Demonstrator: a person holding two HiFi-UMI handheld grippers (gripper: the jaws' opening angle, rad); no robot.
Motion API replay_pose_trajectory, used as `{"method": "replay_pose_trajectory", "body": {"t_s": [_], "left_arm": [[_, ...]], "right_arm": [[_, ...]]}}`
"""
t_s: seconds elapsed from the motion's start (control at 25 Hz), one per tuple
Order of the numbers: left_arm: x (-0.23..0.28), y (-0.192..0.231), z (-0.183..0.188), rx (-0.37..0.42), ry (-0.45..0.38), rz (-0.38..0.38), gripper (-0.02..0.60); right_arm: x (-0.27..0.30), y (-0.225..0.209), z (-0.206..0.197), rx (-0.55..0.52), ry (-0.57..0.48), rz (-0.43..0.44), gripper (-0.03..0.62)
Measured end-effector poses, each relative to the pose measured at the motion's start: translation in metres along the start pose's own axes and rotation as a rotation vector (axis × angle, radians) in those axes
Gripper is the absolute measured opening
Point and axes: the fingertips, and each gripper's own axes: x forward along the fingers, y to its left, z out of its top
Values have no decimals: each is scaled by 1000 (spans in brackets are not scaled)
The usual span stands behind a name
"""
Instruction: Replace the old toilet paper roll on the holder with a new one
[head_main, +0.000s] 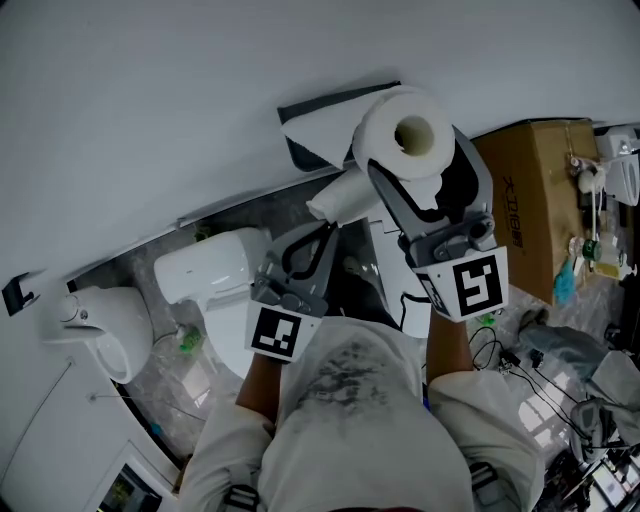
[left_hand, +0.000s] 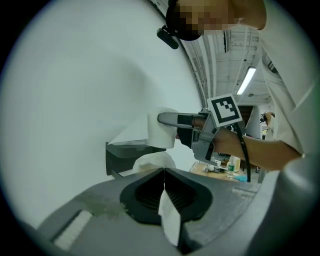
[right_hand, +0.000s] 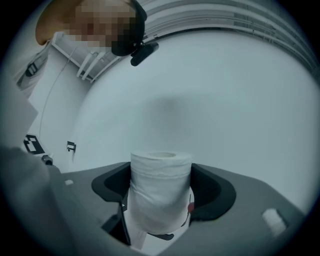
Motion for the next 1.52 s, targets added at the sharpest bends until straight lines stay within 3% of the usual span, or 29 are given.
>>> {"method": "replay_pose_trajectory", "body": {"t_s": [0.76,1.52], "left_arm": [[14,-23,-4,9,32,-33,8],[1,-26,-10,34,54,20,8]], "right_arm": [[-69,-68,-14,102,-77,-240,365],[-66,-97,-85,319,-72,-299,365]]}}
